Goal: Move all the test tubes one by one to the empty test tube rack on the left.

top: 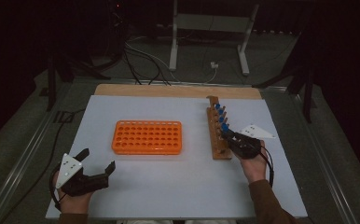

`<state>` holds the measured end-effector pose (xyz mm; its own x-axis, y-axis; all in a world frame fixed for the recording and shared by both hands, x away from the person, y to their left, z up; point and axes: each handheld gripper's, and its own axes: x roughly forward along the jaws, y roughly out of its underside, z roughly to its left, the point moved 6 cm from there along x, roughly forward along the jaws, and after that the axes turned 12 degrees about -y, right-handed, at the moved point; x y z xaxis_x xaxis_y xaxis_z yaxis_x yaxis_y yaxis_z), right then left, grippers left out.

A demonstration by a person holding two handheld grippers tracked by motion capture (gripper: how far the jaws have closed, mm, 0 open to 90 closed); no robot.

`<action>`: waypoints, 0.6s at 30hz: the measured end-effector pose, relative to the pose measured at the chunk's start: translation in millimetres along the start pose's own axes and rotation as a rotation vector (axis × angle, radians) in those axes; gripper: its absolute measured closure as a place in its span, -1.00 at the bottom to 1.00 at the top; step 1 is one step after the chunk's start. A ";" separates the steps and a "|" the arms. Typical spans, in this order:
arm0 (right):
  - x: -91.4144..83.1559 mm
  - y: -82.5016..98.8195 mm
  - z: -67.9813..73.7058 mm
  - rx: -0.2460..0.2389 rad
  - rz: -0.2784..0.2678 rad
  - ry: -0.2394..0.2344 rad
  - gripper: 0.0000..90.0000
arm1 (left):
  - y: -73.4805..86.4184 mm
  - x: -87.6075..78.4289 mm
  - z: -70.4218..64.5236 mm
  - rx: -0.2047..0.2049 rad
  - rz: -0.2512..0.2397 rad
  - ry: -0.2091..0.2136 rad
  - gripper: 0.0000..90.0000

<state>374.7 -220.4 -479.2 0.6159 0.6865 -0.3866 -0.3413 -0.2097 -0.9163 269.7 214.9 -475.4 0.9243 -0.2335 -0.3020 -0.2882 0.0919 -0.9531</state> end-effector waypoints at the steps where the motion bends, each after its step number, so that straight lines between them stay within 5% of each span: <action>1: -0.6 -1.2 -0.2 -0.001 -0.002 -0.001 0.71 | -1.5 1.5 -1.5 0.008 0.000 0.005 -0.99; 18: -12.0 -31.9 4.9 -0.031 -0.039 -0.008 0.72 | -35.1 28.0 -28.1 0.028 -0.040 0.081 -0.99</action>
<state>374.7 -218.6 -444.8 0.6225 0.6999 -0.3501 -0.2949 -0.2046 -0.9334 298.6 178.0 -450.9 0.9114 -0.3148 -0.2652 -0.2433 0.1076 -0.9640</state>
